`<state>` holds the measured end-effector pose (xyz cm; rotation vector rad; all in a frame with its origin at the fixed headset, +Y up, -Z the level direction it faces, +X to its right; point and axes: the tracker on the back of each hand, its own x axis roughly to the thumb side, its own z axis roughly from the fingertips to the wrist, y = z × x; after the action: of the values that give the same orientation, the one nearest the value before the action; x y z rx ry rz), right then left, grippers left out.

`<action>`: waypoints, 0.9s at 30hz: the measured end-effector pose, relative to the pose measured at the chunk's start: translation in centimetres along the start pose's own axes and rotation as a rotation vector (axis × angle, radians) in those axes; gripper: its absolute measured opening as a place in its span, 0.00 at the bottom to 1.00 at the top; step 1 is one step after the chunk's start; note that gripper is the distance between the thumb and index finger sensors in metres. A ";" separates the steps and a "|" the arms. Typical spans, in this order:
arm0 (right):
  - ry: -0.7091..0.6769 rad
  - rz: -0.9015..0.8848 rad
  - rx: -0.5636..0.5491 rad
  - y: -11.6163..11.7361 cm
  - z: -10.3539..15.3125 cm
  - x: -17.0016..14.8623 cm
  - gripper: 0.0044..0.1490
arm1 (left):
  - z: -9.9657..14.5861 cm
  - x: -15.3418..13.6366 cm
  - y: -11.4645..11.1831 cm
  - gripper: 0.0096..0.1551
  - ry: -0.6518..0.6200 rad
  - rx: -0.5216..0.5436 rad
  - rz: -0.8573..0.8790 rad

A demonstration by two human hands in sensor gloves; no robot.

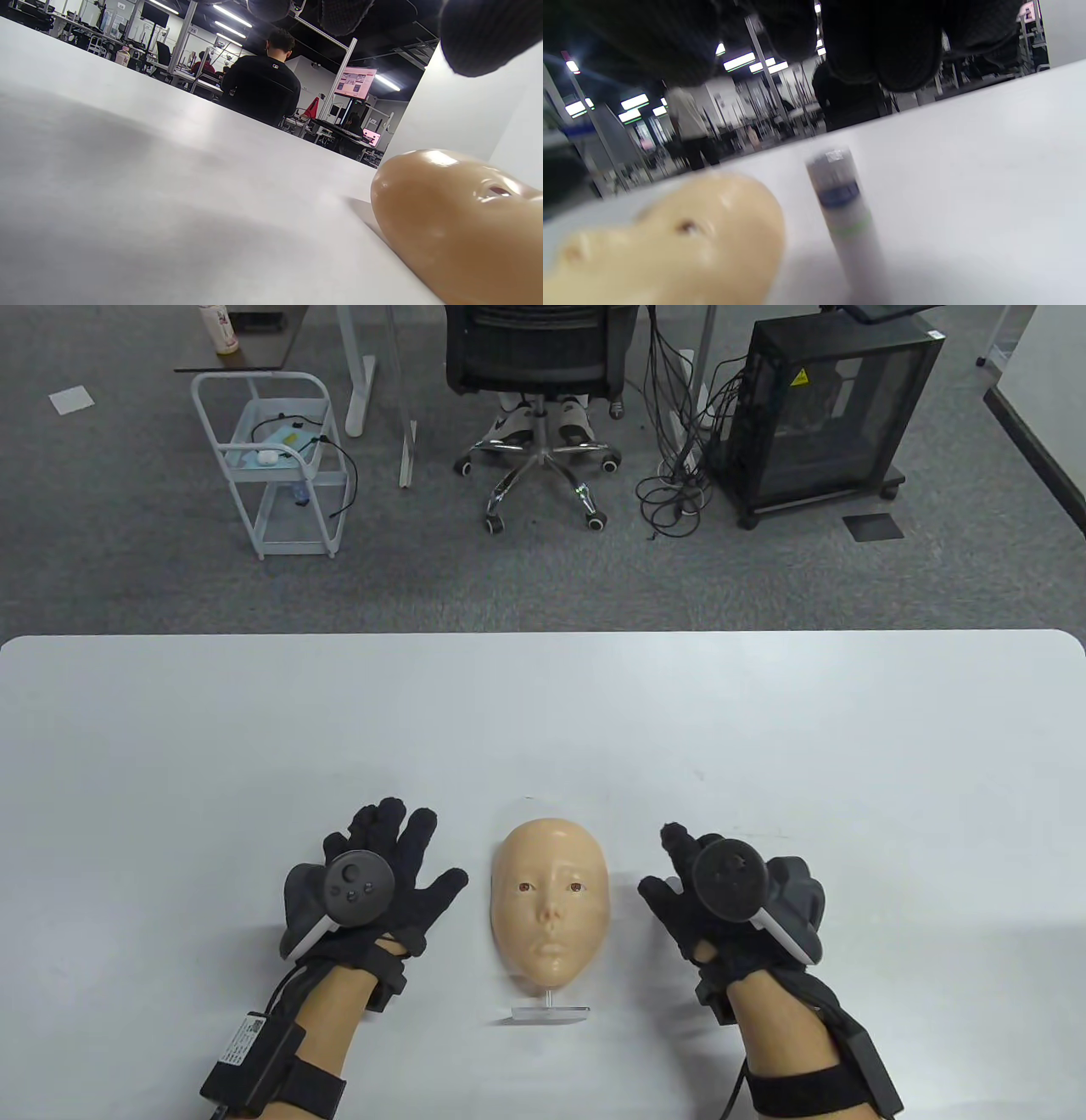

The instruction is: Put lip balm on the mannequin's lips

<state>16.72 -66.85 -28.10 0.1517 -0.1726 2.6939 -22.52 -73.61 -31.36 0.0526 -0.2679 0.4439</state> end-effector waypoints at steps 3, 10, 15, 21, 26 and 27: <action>-0.054 0.005 -0.099 -1.0 0.3 0.4 0.46 | 0.0 0.0 0.0 0.51 0.002 -0.004 0.001; -0.224 0.112 -0.148 0.2 1.3 -1.1 0.52 | 0.0 0.6 0.0 0.51 -0.015 -0.002 -0.007; -0.222 0.078 -0.131 1.7 1.5 -2.6 0.57 | -0.1 0.8 -0.1 0.51 -0.022 -0.005 -0.004; -0.226 0.066 -0.079 2.1 1.2 -3.5 0.59 | -0.1 1.4 -0.5 0.51 -0.039 -0.026 -0.025; -0.221 0.040 -0.072 2.2 1.1 -3.8 0.59 | 0.0 1.6 -0.2 0.51 -0.047 -0.015 -0.033; -0.221 0.035 -0.063 2.2 1.0 -3.8 0.58 | 0.0 1.6 -0.2 0.51 -0.046 -0.015 -0.031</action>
<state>19.25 -70.59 -27.79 0.4310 -0.3285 2.6980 -21.06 -73.11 -30.91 0.0521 -0.3149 0.4105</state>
